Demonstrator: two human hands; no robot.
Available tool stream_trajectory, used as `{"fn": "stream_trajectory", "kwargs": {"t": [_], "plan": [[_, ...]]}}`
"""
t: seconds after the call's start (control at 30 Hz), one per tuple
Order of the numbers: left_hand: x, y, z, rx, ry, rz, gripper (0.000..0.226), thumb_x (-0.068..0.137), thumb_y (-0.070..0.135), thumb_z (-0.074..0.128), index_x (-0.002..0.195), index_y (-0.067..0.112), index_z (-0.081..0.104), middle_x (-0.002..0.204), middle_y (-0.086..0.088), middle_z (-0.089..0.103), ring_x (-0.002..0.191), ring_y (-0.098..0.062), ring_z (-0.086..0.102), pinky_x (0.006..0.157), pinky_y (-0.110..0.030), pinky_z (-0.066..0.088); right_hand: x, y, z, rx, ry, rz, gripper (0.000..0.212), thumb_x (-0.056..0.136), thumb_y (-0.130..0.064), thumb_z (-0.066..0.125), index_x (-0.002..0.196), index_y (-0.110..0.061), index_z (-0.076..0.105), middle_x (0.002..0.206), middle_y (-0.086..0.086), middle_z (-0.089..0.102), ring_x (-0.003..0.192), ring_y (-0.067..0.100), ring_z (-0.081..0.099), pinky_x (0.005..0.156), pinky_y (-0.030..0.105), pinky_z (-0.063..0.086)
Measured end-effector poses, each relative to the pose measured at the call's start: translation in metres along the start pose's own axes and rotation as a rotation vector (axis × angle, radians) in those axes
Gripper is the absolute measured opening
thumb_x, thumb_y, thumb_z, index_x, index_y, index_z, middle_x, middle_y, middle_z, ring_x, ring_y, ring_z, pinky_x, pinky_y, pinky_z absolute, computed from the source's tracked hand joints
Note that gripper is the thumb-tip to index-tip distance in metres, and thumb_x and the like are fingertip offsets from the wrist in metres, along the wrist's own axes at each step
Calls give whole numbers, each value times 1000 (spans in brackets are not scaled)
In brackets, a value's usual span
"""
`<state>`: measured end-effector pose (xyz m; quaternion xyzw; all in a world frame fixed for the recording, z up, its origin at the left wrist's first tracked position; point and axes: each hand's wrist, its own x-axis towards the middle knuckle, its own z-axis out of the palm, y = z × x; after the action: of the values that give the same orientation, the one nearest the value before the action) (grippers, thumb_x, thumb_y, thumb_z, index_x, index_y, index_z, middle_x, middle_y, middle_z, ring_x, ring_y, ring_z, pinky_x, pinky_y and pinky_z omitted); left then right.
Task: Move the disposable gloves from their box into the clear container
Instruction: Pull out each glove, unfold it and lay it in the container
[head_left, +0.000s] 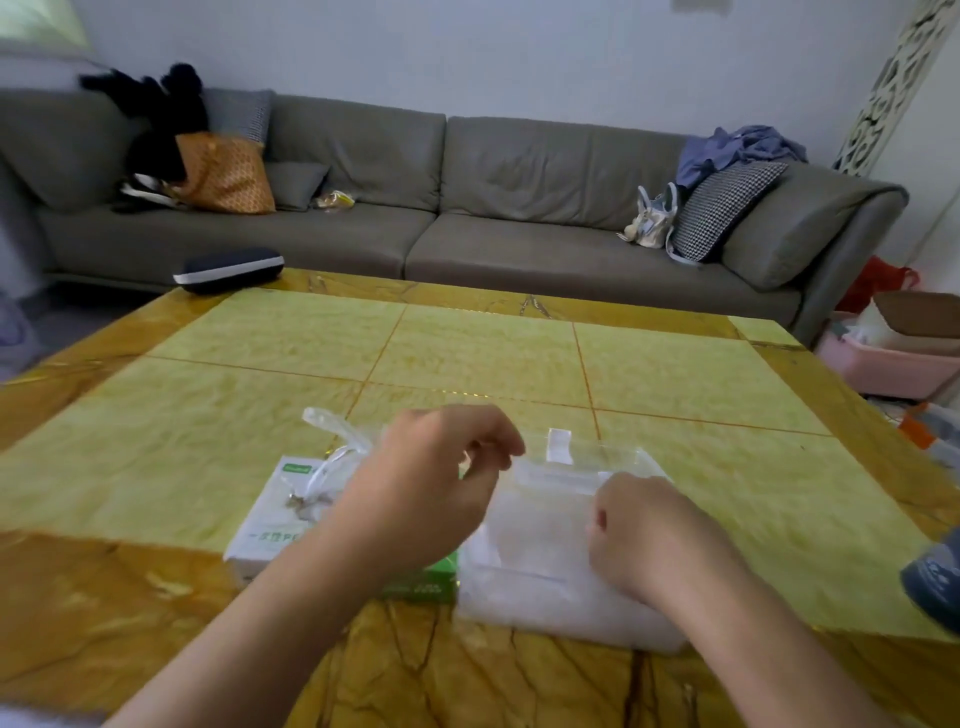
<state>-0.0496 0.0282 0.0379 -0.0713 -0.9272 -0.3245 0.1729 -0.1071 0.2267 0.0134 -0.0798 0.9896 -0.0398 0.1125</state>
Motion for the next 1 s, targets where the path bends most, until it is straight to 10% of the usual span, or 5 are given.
{"fn": "stream_trajectory", "kwargs": {"t": [0.2, 0.37, 0.57, 0.73, 1.0], "plan": [[-9, -69, -51, 293, -79, -178, 62, 90, 17, 73, 142, 43, 51, 145, 25, 43, 140, -4, 34, 123, -40, 28, -21, -19, -8, -17, 401, -140, 15, 96, -22, 49, 84, -25, 58, 80, -9, 57, 73, 18, 58, 58, 34, 46], [-14, -86, -48, 207, -126, -276, 6, 91, 34, 75, 93, 39, 76, 104, 27, 72, 106, 0, 62, 99, -31, 46, -41, -60, 7, 45, 512, -599, 34, 95, -13, 57, 127, -18, 64, 119, -6, 62, 114, 16, 55, 106, 32, 49], [-11, -82, -48, 108, -42, -323, 15, 91, 23, 70, 79, 31, 75, 80, 16, 72, 78, -5, 64, 65, -20, 44, -51, -109, 50, -222, 263, -785, 61, 72, -20, 74, 131, -10, 62, 129, 9, 61, 123, 28, 55, 128, 38, 13], [-13, -84, -51, 53, 104, -380, 24, 95, 18, 65, 74, 26, 74, 69, 9, 71, 52, -10, 58, 46, -22, 43, -51, -111, 47, -231, 230, -790, 62, 75, -11, 70, 136, -8, 57, 136, 11, 56, 125, 30, 53, 128, 40, 19], [-14, -79, -66, -191, 336, -441, 24, 96, 5, 65, 81, 20, 76, 72, 8, 76, 68, -8, 71, 70, -34, 61, -51, -109, 47, -140, 247, -804, 56, 83, -11, 64, 138, -10, 54, 138, 9, 54, 125, 29, 50, 126, 38, 21]]}}
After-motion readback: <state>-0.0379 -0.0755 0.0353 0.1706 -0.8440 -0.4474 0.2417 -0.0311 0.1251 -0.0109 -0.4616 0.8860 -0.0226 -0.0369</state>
